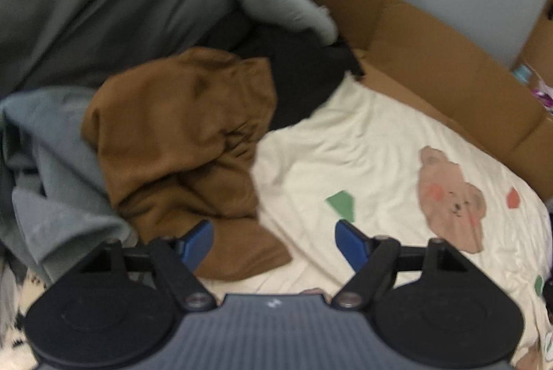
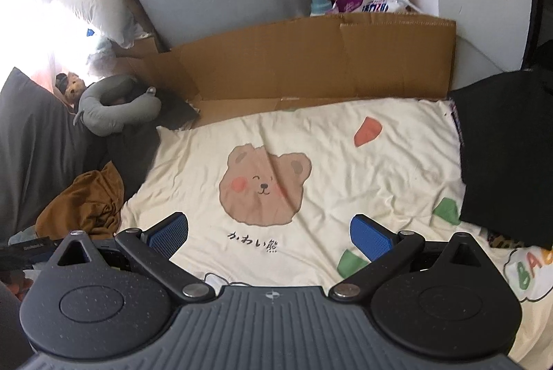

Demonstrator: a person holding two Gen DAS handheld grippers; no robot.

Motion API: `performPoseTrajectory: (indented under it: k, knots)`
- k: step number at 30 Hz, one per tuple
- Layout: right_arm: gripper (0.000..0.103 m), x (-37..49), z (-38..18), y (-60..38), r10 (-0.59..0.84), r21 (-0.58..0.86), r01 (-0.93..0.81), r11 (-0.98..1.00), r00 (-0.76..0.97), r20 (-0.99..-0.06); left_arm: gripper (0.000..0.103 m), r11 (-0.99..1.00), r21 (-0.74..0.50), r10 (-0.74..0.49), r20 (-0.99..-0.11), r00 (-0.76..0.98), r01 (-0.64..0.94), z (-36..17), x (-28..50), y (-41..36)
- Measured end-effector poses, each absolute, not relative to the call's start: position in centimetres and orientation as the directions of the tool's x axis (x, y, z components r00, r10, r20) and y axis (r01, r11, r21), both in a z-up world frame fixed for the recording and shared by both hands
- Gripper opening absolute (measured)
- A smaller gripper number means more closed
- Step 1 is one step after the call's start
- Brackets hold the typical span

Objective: Fold clothes
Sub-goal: 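Reach the left tool into the clothes pile and grasp the brown t-shirt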

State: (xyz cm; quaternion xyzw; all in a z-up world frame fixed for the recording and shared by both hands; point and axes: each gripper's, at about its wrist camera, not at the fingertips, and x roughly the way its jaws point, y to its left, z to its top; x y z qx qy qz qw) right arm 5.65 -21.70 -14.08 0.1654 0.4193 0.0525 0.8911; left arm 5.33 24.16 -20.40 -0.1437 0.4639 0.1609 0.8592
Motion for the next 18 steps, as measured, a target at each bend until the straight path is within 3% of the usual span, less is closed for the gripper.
performPoseTrajectory:
  k: [10, 12, 18]
  knots:
    - [0.103, 6.2, -17.7, -20.6, 0.278, 0.368, 0.021, 0.930, 0.615, -0.738, 0.086, 0.846, -0.084, 0.196, -0.869, 0.454, -0.526, -26.1, 4.2, 27.0]
    - [0.103, 6.4, -18.5, -20.2, 0.298, 0.379, 0.007, 0.925, 0.606, -0.738, 0.092, 0.816, -0.098, 0.206, -0.872, 0.444, -0.570, -27.3, 3.8, 27.7]
    - [0.103, 7.0, -21.0, -18.7, 0.329, 0.390, -0.012, 0.921, 0.563, -0.758, 0.093, 0.755, -0.133, 0.228, -0.864, 0.448, -0.641, -30.4, 2.8, 29.2]
